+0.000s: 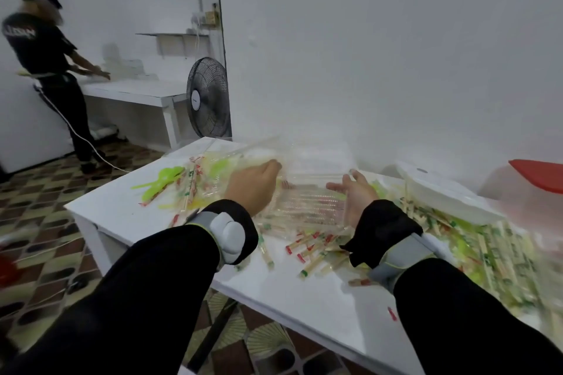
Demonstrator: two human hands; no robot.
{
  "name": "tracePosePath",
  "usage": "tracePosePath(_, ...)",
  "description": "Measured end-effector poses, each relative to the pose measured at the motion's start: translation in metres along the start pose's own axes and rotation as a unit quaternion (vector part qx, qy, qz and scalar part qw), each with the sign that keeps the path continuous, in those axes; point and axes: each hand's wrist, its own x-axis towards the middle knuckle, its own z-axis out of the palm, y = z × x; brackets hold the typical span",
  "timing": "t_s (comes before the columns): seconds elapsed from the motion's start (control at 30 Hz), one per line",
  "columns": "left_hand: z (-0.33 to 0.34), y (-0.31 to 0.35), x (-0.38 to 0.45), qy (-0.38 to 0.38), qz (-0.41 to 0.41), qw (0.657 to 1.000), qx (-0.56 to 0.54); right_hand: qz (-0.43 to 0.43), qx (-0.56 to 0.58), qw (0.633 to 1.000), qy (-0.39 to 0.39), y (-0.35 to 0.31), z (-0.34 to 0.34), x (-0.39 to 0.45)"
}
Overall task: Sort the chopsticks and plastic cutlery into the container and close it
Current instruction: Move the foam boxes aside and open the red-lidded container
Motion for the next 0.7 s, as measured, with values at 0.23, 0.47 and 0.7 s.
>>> tracePosePath(0.23, 0.007, 0.046, 0.001, 0.002, 0.164, 0.984, -0.066, 0.017, 0.056, 0.998, -0.017, -0.006, 0.001, 0.001)
tracePosePath(0.47, 0.003, 0.076, 0.001, -0.027, 0.228, 0.967, -0.113, 0.108, 0.082, 0.99, -0.05, -0.005, 0.007, 0.003)
tracePosePath(0.7, 0.014, 0.049, 0.012, -0.085, 0.247, 0.957, -0.124, 0.127, 0.09, 0.985, -0.073, -0.016, 0.022, 0.018)
